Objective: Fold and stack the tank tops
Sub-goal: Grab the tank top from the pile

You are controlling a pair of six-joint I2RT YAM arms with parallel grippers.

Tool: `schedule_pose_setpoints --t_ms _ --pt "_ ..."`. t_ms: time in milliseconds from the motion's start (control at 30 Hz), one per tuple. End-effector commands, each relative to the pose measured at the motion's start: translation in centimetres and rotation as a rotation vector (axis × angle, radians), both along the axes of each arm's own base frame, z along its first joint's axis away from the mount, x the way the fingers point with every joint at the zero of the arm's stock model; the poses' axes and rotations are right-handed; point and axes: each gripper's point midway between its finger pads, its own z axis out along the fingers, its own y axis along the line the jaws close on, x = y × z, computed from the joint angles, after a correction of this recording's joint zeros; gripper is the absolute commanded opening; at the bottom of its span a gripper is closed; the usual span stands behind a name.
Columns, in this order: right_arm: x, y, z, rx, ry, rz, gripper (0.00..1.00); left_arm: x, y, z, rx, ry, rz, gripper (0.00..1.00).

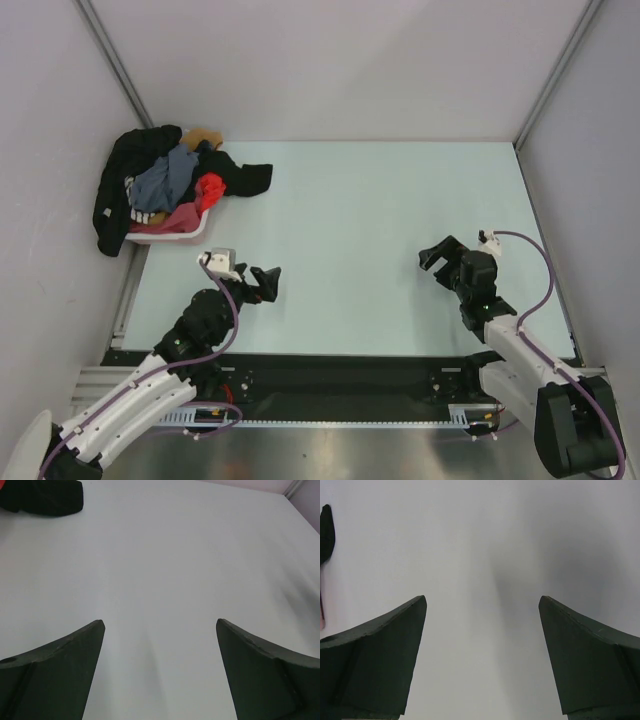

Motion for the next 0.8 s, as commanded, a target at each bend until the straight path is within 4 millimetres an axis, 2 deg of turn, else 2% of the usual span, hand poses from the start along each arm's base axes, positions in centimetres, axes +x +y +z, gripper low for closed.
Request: schedule_pose_setpoints --t_ms 0,167,267,300,367,400,467,500,533,567,600,667,733,767 --pt "1.0 0.7 2.7 0.047 -0.089 0.01 1.0 0.3 0.1 0.5 -0.004 -0.026 0.01 1.0" --pt "0.5 0.5 2.9 0.032 -0.108 0.02 1.0 1.3 3.2 0.7 -0.046 0.024 0.228 1.0" --pt "0.2 1.4 3.2 0.04 -0.126 0.069 0.95 1.9 3.6 0.9 -0.093 0.095 0.289 1.0" --pt "0.2 1.7 3.5 0.046 -0.143 0.088 0.91 2.4 4.2 2.5 -0.117 0.088 0.316 1.0" --pt "0.0 2.0 3.5 0.041 -0.15 0.105 0.9 3.4 5.3 3.5 -0.129 0.111 0.388 1.0" --pt "-0.1 2.0 3.3 0.037 -0.151 0.107 0.91 3.9 7.2 5.9 -0.151 0.1 0.463 1.0" --pt "-0.1 2.2 3.5 0.029 -0.161 0.12 0.93 4.9 9.3 7.5 -0.166 0.11 0.561 1.0" --pt "-0.2 2.4 3.5 0.027 -0.164 0.128 0.94 5.5 11.5 10.1 -0.202 0.081 0.623 1.0" --pt "-0.3 2.4 3.6 0.026 -0.171 0.13 0.96 5.8 12.6 11.2 -0.216 0.071 0.655 1.0" --pt "-0.3 2.5 3.7 0.017 -0.177 0.142 0.96 6.5 13.6 11.5 -0.224 0.086 0.695 1.0" --pt "-0.3 2.6 3.8 0.015 -0.182 0.146 0.96 6.8 15.5 13.5 -0.249 0.057 0.75 1.0" --pt "-0.3 2.7 3.9 0.005 -0.189 0.152 0.96 8.1 18.0 14.5 -0.256 0.073 0.838 1.0" --pt "-0.4 2.8 3.9 0.0 -0.192 0.157 0.96 9.2 18.9 13.9 -0.244 0.12 0.87 1.0" --pt "-0.5 3.0 4.0 0.0 -0.193 0.165 0.96 9.7 20.1 13.6 -0.254 0.135 0.907 1.0"
